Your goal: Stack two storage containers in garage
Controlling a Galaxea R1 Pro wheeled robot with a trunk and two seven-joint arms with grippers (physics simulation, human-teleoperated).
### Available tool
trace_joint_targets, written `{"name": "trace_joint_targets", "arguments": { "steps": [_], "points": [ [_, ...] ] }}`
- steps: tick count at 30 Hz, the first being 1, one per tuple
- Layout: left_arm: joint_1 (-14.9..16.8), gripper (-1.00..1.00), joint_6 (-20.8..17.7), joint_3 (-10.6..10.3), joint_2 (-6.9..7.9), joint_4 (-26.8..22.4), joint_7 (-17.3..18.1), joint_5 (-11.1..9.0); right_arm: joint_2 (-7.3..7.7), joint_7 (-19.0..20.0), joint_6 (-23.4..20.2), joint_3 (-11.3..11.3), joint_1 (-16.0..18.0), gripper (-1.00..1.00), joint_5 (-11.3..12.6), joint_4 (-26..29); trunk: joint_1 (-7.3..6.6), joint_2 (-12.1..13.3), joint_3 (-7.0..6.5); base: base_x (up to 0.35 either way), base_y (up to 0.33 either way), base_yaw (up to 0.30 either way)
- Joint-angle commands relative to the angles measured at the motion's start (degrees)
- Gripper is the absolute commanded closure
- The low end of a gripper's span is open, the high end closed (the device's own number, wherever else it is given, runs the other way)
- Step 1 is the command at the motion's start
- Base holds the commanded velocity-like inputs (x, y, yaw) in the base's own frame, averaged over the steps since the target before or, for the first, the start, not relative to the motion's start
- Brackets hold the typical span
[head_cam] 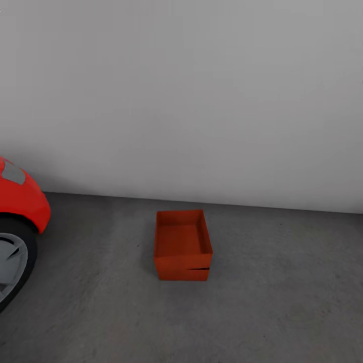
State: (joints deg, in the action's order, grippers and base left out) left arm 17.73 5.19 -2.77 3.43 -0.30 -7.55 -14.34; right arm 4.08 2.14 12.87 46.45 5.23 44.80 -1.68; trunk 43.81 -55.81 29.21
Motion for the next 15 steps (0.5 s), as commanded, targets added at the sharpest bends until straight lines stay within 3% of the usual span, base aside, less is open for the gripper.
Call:
{"name": "trace_joint_targets", "arguments": {
  "steps": [1,15],
  "points": [
    [0.0,-1.00,0.2,-0.3,0.00,0.0,-0.1,-0.4,-0.03,0.2,0.2,0.5,0.0,-1.00,0.6,-0.2,0.00,0.0,-0.05,0.000,0.000,0.000],
    [0.0,-1.00,0.2,-0.3,0.00,0.0,-0.1,-0.4,0.09,0.5,0.0,0.4,0.0,-1.00,0.6,-0.2,0.00,0.0,-1.35,0.000,0.000,0.000]
  ]
}}
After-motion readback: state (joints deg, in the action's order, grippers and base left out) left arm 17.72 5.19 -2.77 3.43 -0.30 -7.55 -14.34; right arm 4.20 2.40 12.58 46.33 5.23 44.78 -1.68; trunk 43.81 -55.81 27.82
